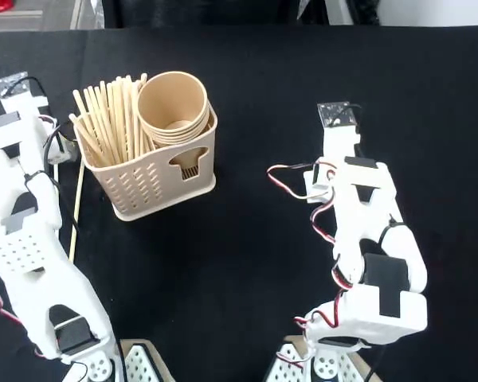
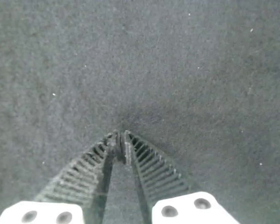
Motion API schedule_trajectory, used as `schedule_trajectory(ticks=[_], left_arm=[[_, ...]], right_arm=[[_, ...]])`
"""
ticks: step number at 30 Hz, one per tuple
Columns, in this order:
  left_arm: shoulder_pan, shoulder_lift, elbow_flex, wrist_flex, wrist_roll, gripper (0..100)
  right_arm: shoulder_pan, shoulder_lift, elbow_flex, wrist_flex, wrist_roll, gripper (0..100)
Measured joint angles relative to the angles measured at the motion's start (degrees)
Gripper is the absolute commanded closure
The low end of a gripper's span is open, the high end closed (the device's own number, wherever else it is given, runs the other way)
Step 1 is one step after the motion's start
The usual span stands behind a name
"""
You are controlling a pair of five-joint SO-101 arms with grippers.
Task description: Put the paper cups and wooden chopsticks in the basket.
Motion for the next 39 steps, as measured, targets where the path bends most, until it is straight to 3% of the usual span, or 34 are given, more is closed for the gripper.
schedule_trajectory(ticks=[11,18,23,29,36,39], left_arm=[[-0.1,-6.8,-0.5,11.5,0.0,97],[-0.1,-24.7,-0.5,23.3,0.0,97],[-0.1,-44.8,6.4,24.4,-0.2,97],[-0.1,-75.9,30.9,8.7,-0.3,97],[0.5,-113.0,60.4,-25.5,0.3,97],[6.3,-123.9,67.2,-36.1,2.1,97]], right_arm=[[0.0,0.0,0.0,0.0,0.0,98.5],[0.0,0.0,0.0,0.0,0.0,98.5],[0.0,0.0,0.0,0.0,0.0,98.5],[0.0,0.0,0.0,0.0,0.0,98.5],[0.0,0.0,0.0,0.0,0.0,98.5],[0.0,0.0,0.0,0.0,0.0,98.5]])
